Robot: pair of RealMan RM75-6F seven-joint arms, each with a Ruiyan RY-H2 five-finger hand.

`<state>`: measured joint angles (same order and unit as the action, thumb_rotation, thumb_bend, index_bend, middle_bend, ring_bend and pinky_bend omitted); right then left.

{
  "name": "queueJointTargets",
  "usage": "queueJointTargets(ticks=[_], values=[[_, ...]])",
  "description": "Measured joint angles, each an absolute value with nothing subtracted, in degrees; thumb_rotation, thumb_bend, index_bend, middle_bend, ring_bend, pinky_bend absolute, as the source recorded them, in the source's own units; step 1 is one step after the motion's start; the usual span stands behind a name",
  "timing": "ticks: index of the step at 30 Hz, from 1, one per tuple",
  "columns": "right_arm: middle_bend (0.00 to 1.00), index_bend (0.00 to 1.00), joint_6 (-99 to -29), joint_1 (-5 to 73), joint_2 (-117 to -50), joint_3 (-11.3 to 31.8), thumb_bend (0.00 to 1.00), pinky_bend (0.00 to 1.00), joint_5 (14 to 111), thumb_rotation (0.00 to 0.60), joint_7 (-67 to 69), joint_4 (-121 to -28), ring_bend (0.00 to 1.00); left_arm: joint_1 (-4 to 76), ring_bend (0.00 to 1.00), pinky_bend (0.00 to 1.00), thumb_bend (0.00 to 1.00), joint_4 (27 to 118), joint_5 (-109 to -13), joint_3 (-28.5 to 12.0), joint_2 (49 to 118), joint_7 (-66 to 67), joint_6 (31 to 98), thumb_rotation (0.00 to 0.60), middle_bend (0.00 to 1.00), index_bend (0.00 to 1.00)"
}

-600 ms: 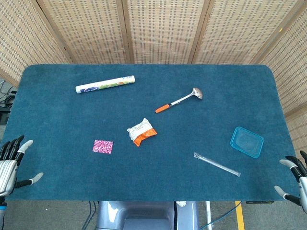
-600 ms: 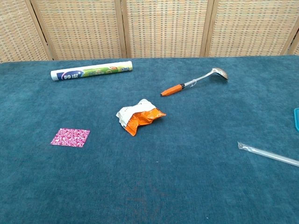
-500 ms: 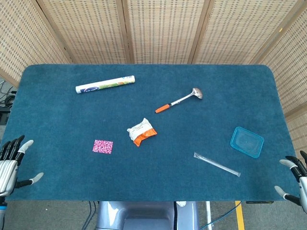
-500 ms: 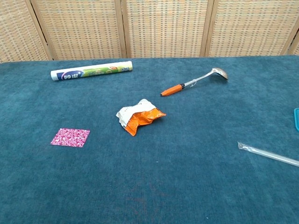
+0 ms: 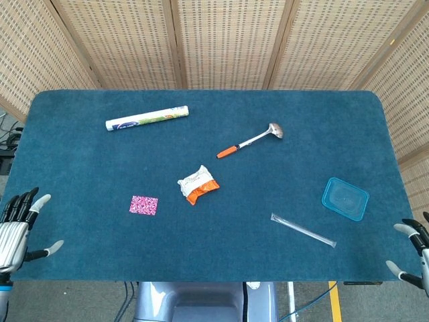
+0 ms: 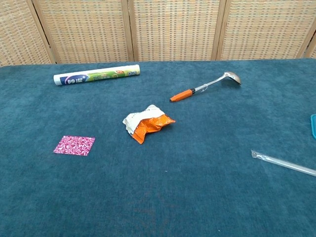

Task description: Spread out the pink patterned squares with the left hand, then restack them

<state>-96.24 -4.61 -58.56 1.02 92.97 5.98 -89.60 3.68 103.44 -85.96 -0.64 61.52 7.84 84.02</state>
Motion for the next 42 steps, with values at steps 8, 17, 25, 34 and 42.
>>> queueJointTargets(ticks=[8,17,25,34,42], values=[[0.26,0.3,-96.53,-4.88,-58.35,1.05,0.0,0.0,92.74,0.6,6.77,-89.19,0.0,7.66,0.0,0.0,0.0,103.11,-84.57,-1.05,60.92,6.35,76.03,0.514,0.0,0.12],[0.26,0.3,-96.91,-5.19,-58.91,1.15,0.0,0.0,92.5,0.6,7.0,-88.58,0.0,15.67,0.0,0.0,0.0,102.94,-83.08,-1.45,59.49,1.76,62.68,0.465,0.0,0.12],[0.26,0.3,-97.43,-5.76,-59.01,1.09,0.0,0.0,92.22,0.6,7.18,-88.36,0.0,21.55,0.0,0.0,0.0,102.47,-79.13,-2.6,60.13,-0.93,53.71,0.092,0.0,0.12],[0.26,0.3,-98.36,-6.34,-58.89,1.14,0.01,0.0,92.28,0.6,7.63,-88.1,0.0,27.53,0.0,0.0,0.0,101.2,-73.98,-3.12,62.76,-2.45,44.26,0.04,0.0,0.12],[0.26,0.3,-97.88,-6.25,-58.95,1.27,0.0,0.0,92.02,0.6,7.66,-87.98,0.0,31.54,0.0,0.0,0.0,99.21,-70.65,-2.95,66.88,-2.07,39.31,0.042,0.0,0.12]])
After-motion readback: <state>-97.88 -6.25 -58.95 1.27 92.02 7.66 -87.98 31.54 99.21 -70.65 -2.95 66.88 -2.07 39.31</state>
